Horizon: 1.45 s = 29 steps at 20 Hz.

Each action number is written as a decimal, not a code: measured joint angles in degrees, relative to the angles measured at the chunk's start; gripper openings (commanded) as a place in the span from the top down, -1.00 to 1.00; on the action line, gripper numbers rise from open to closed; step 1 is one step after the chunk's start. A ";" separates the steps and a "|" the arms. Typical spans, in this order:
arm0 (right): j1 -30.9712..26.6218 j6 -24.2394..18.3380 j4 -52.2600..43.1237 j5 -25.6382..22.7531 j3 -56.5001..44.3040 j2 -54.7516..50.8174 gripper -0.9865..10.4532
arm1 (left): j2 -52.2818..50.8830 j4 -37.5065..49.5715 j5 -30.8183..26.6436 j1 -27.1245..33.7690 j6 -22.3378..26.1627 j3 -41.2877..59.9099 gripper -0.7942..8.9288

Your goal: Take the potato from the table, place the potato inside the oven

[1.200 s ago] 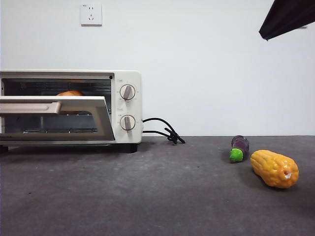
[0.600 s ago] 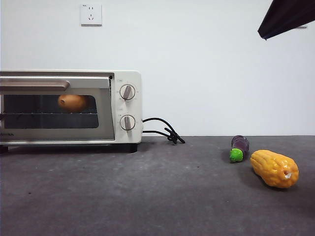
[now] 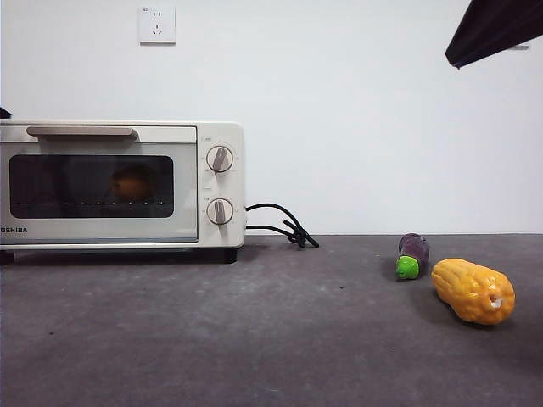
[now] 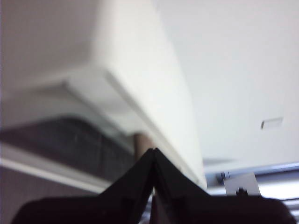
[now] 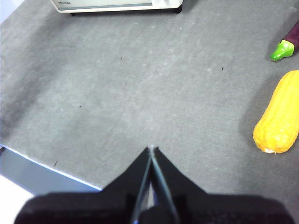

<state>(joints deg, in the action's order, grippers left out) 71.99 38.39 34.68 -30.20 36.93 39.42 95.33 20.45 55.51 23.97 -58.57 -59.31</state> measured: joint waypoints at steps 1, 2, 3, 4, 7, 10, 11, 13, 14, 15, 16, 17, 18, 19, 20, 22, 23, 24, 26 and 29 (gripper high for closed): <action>0.00 0.00 0.00 0.00 0.00 0.00 0.83 | 0.00 -2.34 1.14 -0.42 0.85 0.00 0.85; 0.00 0.00 0.00 0.00 0.00 0.00 0.83 | 0.00 -5.40 2.47 -0.92 2.45 0.00 0.85; 0.00 0.00 0.02 0.00 0.00 0.00 0.83 | 0.00 -8.04 3.41 -1.29 3.98 0.00 0.85; 0.00 0.00 0.02 0.00 0.00 0.00 0.83 | -0.17 -11.72 4.04 -1.73 6.19 0.00 0.85; 0.00 0.00 0.07 0.00 0.00 0.00 0.83 | -4.28 -24.39 4.11 -2.60 14.34 0.04 0.85; 0.00 0.00 0.48 0.00 0.00 0.00 0.83 | -14.08 -37.86 3.02 -2.89 26.64 0.04 0.85; 0.00 0.00 0.66 0.00 0.00 0.00 0.83 | -17.27 -41.55 1.62 -2.91 30.21 0.04 0.85; 0.00 0.00 2.58 0.00 0.00 0.00 0.83 | -24.90 -48.30 -2.19 -2.99 36.94 0.04 0.85; 0.00 0.00 4.00 0.00 0.00 0.00 0.83 | -29.46 -50.66 -4.31 -3.30 39.91 0.04 0.85; 0.00 0.00 5.40 0.00 0.00 0.00 0.83 | -33.33 -52.17 -5.70 -3.63 41.77 0.04 0.85; 0.00 0.00 7.48 0.00 0.00 0.00 0.83 | -38.01 -53.59 -7.10 -4.13 43.30 0.04 0.85; 0.00 0.11 9.40 -0.07 0.00 0.00 0.83 | -42.16 -54.75 -8.44 -4.59 44.26 0.04 0.85; 0.00 0.79 10.71 -1.20 0.00 0.00 0.83 | -46.27 -55.80 -10.67 -5.40 44.92 0.04 0.85; 0.00 1.64 10.64 -3.32 0.00 0.00 0.83 | -50.36 -56.94 -13.86 -6.40 45.29 0.04 0.85; 0.00 2.36 10.49 -5.95 0.00 0.00 0.83 | -54.45 -58.18 -17.99 -7.39 45.55 0.04 0.85; 0.00 3.02 10.51 -11.08 0.00 0.00 0.83 | -62.29 -60.59 -25.16 -8.28 45.77 0.04 0.85; 0.00 3.17 10.67 -13.42 0.00 0.00 0.83 | -66.16 -62.01 -27.74 -8.46 45.94 0.02 0.85; 0.00 3.23 10.88 -15.28 0.00 0.00 0.83 | -69.72 -63.91 -29.92 -9.27 45.97 -0.04 0.85; 0.00 3.28 11.19 -16.52 0.00 0.00 0.83 | -73.57 -69.35 -33.88 -12.59 45.42 -0.28 0.84; 0.00 3.41 13.38 -16.52 0.00 0.04 0.83 | -72.50 -76.89 -34.32 -21.90 43.89 -0.20 0.84</action>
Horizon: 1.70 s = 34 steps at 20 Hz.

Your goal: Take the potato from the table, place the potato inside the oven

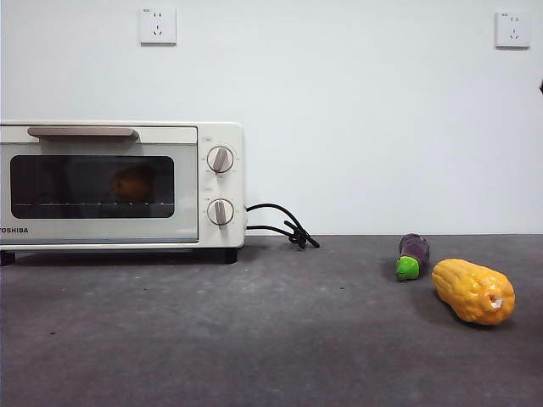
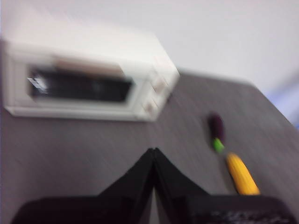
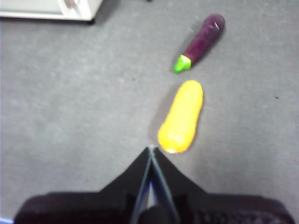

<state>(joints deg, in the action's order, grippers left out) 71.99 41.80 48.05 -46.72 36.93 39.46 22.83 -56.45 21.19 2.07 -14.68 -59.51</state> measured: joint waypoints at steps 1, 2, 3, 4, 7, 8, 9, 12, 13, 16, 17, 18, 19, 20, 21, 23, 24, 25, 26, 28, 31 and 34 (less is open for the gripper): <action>0.00 0.00 0.90 0.00 0.00 0.00 0.83 | 0.79 -1.33 0.04 -2.21 -0.17 0.00 0.84; 0.00 0.00 1.73 0.00 0.00 0.00 0.83 | 1.66 -2.03 0.00 -3.80 -0.57 0.02 0.84; 0.00 0.00 2.47 -0.02 0.00 0.00 0.83 | 2.71 -2.05 -0.02 -4.76 -0.96 0.02 0.85; 0.00 0.00 3.19 -0.02 0.00 0.00 0.83 | 4.11 -2.08 -0.02 -5.22 -1.01 0.02 0.84; 0.00 0.00 5.25 -0.02 0.00 0.00 0.83 | 9.16 -4.46 -0.11 -5.31 -0.31 -0.04 0.84; 0.00 0.00 5.73 -0.02 0.00 0.00 0.83 | 10.75 -4.33 -1.40 -5.31 1.44 -0.04 0.84; 0.00 0.00 6.25 -0.02 0.00 0.00 0.83 | 12.37 -4.35 -2.86 -5.31 4.33 -0.04 0.84; 0.00 0.00 6.49 -0.02 0.00 0.00 0.83 | 15.08 -0.13 -6.01 -5.31 16.96 0.02 0.84; 0.00 0.00 6.49 -0.02 0.00 0.00 0.83 | 14.84 3.61 -6.01 -5.27 21.66 0.66 0.84; 0.00 0.00 6.49 -0.02 0.00 0.00 0.82 | 9.73 20.24 -5.99 -5.25 31.30 5.79 0.84; 0.00 0.00 6.51 -0.02 0.00 0.00 0.83 | 7.48 26.03 -6.05 -5.22 32.63 8.48 0.84; 0.00 0.00 6.49 -0.02 0.00 0.00 0.83 | 5.05 31.43 -6.03 -5.22 33.31 11.50 0.84; 0.00 0.00 6.51 -0.02 0.00 0.00 0.83 | 3.06 36.20 -6.03 -5.22 33.55 14.88 0.84; 0.00 0.00 6.51 0.00 0.00 0.00 0.82 | 1.49 40.28 -6.05 -5.22 33.24 18.75 0.84; 0.00 0.00 6.49 -0.02 0.00 0.00 0.83 | -0.22 43.87 -6.08 -5.16 32.11 23.19 0.84; 0.00 0.00 6.51 -0.02 0.00 0.00 0.83 | -4.15 49.66 -8.81 -4.68 28.61 32.41 0.85; 0.00 0.00 6.51 -0.02 0.00 0.00 0.82 | -6.19 51.74 -12.02 -4.24 26.75 36.50 0.84; 0.00 0.00 6.49 -0.02 0.00 0.00 0.83 | -8.44 52.52 -15.45 -3.63 24.94 40.06 0.84; 0.00 0.00 6.51 0.00 0.00 0.00 0.83 | -10.56 52.54 -17.73 -2.95 23.32 43.15 0.84; 0.00 0.00 6.49 -0.02 0.00 0.00 0.82 | -14.56 52.59 -20.22 -1.68 20.96 47.76 0.84; 0.00 0.00 6.49 -0.02 0.00 0.00 0.83 | -18.93 52.68 -20.61 -1.42 19.45 52.33 0.84; 0.00 0.00 6.49 -0.02 0.00 0.00 0.83 | -22.08 52.68 -20.61 -1.42 17.05 56.54 0.84</action>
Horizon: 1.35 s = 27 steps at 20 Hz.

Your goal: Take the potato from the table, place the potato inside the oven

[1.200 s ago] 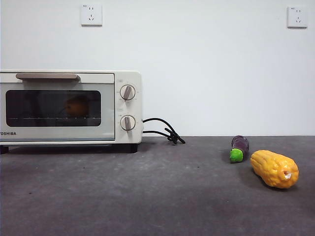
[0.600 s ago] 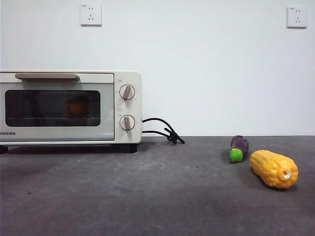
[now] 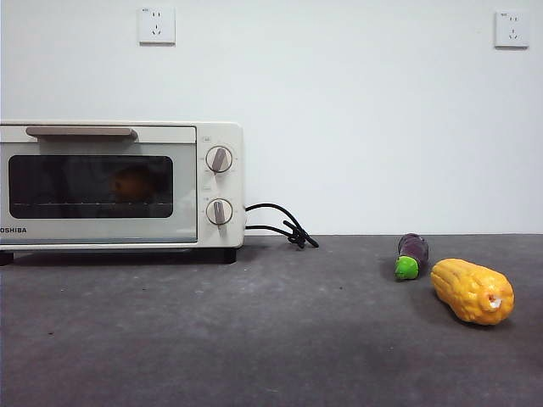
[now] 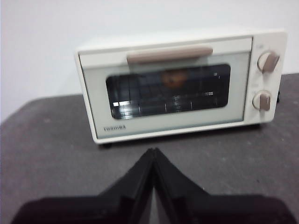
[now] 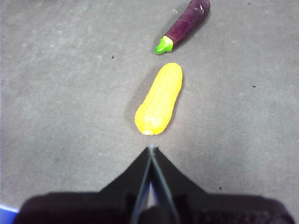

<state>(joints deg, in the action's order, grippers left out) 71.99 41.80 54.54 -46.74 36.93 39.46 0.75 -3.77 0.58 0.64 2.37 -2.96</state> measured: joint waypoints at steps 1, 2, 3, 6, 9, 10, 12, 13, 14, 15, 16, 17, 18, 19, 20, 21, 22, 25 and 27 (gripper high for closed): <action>0.00 0.00 0.02 0.00 0.00 0.00 0.82 | -0.33 0.02 -0.02 0.00 -0.57 1.05 0.84; 0.00 0.00 0.00 0.00 0.00 0.00 0.83 | -0.35 -0.48 -0.02 0.00 -0.94 1.90 0.84; 0.00 0.00 0.02 0.00 0.00 0.00 0.83 | -0.35 -2.32 -0.15 0.00 -0.98 1.97 0.84; 0.00 0.00 0.02 0.00 0.00 0.00 0.83 | -0.39 -3.08 -1.11 0.00 -0.50 1.97 0.84; 0.00 0.00 0.02 0.00 0.00 0.00 0.83 | -0.39 -5.22 -2.10 0.00 0.00 1.97 0.84; 0.00 0.00 0.00 0.02 0.00 0.00 0.83 | -0.39 -6.45 -2.84 0.00 0.02 1.97 0.84; 0.00 0.00 0.02 0.00 0.00 0.00 0.83 | -0.39 -6.45 -2.99 0.00 0.02 1.97 0.84; 0.00 0.00 0.02 0.00 0.00 0.00 0.83 | -0.39 -6.47 -2.99 0.00 0.02 1.97 0.84; 0.00 0.00 0.02 0.00 0.00 0.00 0.82 | -0.39 -6.45 -2.99 0.00 0.02 1.97 0.84; 0.00 0.00 0.00 0.00 0.00 0.00 0.82 | -0.39 -6.45 -2.99 0.02 0.02 1.97 0.84; 0.00 0.00 0.02 0.00 0.00 0.00 0.83 | -0.39 -6.45 -2.99 0.22 0.02 1.97 0.84; 0.00 0.00 0.02 0.00 0.00 0.00 0.83 | -0.39 -6.45 -2.75 0.39 -0.24 1.97 0.84; 0.00 0.00 0.02 0.00 0.00 0.00 0.83 | -0.39 -6.32 -1.90 0.48 -0.55 1.97 0.84; 0.00 0.00 0.00 0.00 0.00 0.00 0.83 | -0.39 -6.19 -1.16 0.46 -0.66 1.97 0.84; 0.00 0.00 0.02 0.02 0.00 0.00 0.83 | -0.39 -6.10 -0.98 0.46 -0.83 1.97 0.84; 0.00 0.00 0.02 0.00 0.00 0.00 0.83 | -0.39 -6.08 -0.94 0.46 -0.94 1.97 0.84; 0.00 0.00 0.00 0.00 0.00 0.00 0.82 | -0.39 -6.08 -0.94 0.46 -0.94 1.97 0.84; 0.00 0.00 0.02 0.02 0.00 0.00 0.83 | -0.35 -6.05 -0.94 0.46 -0.94 1.97 0.84; 0.00 0.00 0.02 0.00 0.00 0.00 0.83 | -0.24 -6.08 -0.94 0.46 -0.94 1.97 0.84</action>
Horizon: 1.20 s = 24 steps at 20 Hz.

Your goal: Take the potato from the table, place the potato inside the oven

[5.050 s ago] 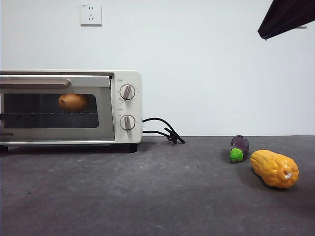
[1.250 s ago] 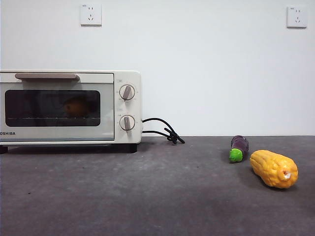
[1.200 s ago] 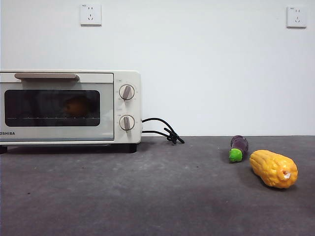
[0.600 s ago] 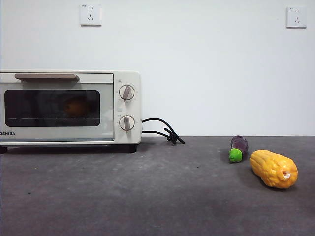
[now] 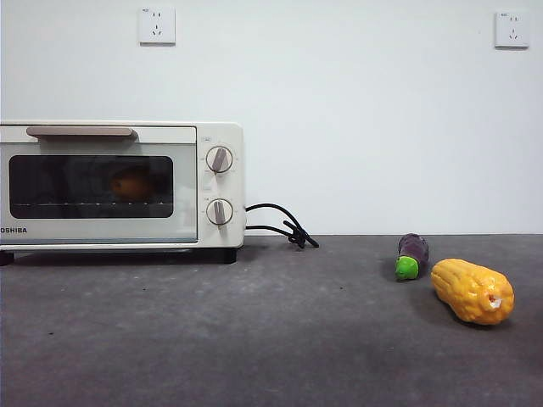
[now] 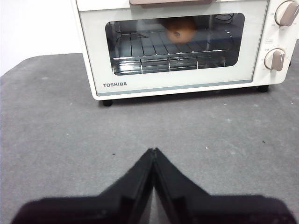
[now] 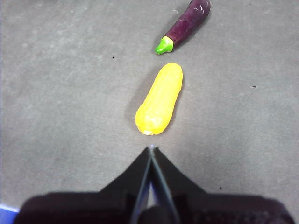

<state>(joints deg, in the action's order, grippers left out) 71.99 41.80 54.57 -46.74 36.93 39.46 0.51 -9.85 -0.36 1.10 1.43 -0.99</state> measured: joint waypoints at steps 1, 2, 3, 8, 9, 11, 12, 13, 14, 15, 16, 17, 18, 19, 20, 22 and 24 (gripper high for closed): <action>0.00 0.00 0.00 0.00 0.00 0.00 0.82 | 0.00 0.02 0.00 0.00 0.00 0.00 0.84; 0.00 0.00 -0.02 0.00 0.00 0.00 0.83 | 0.00 0.02 0.00 0.00 0.00 0.00 0.84; 0.00 0.00 -0.02 0.00 0.00 0.00 0.82 | 0.00 0.02 0.00 0.00 0.00 0.00 0.84; -1.70 0.00 0.09 0.61 0.00 -2.47 0.82 | 0.00 0.02 0.04 0.00 0.00 0.00 0.84; -3.72 0.00 0.28 1.44 0.00 -4.70 0.82 | 0.00 0.02 0.04 0.00 0.00 0.00 0.84; -8.48 0.44 0.02 4.46 0.00 -9.11 0.82 | 0.02 0.02 0.11 0.00 0.00 0.00 0.84; -11.06 -0.11 -1.27 5.66 0.00 -10.97 0.82 | 0.02 0.02 0.11 0.00 0.00 0.00 0.84; -14.80 -2.69 -3.91 8.63 0.00 -13.14 0.82 | 0.15 0.02 0.11 0.00 0.00 0.00 0.84; -18.01 -6.38 -6.80 12.50 0.00 -14.75 0.83 | 0.31 0.02 0.13 0.00 0.00 0.00 0.84; -22.12 -12.33 -11.15 18.43 0.00 -16.46 0.82 | 0.39 0.02 0.17 0.00 0.00 0.00 0.84; -25.53 -17.86 -14.95 23.87 0.00 -17.44 0.82 | 0.39 0.02 0.17 0.00 0.00 0.00 0.84; -29.68 -24.52 -19.47 30.45 0.00 -18.38 0.82 | 0.42 0.02 0.17 0.00 0.00 0.00 0.84; -33.14 -29.31 -23.04 34.88 0.00 -19.04 0.82 | 0.59 0.04 0.20 0.00 0.00 0.00 0.84; -37.33 -33.51 -27.43 38.51 0.00 -19.56 0.82 | 0.72 0.02 0.26 0.00 0.00 0.00 0.84; -40.63 -35.78 -30.93 39.89 0.00 -19.69 0.82 | 0.76 0.02 0.31 0.00 0.00 0.00 0.84; -47.12 -38.42 -36.65 40.65 0.00 -19.71 0.82 | 0.76 0.02 0.33 0.00 0.00 0.00 0.84; -52.06 -39.32 -39.82 41.03 0.00 -19.71 0.82 | 0.76 0.02 0.33 0.00 0.00 0.00 0.84</action>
<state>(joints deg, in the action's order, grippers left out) 19.92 2.48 14.74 -5.72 36.93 19.75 1.28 -9.82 -0.03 1.10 1.43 -0.99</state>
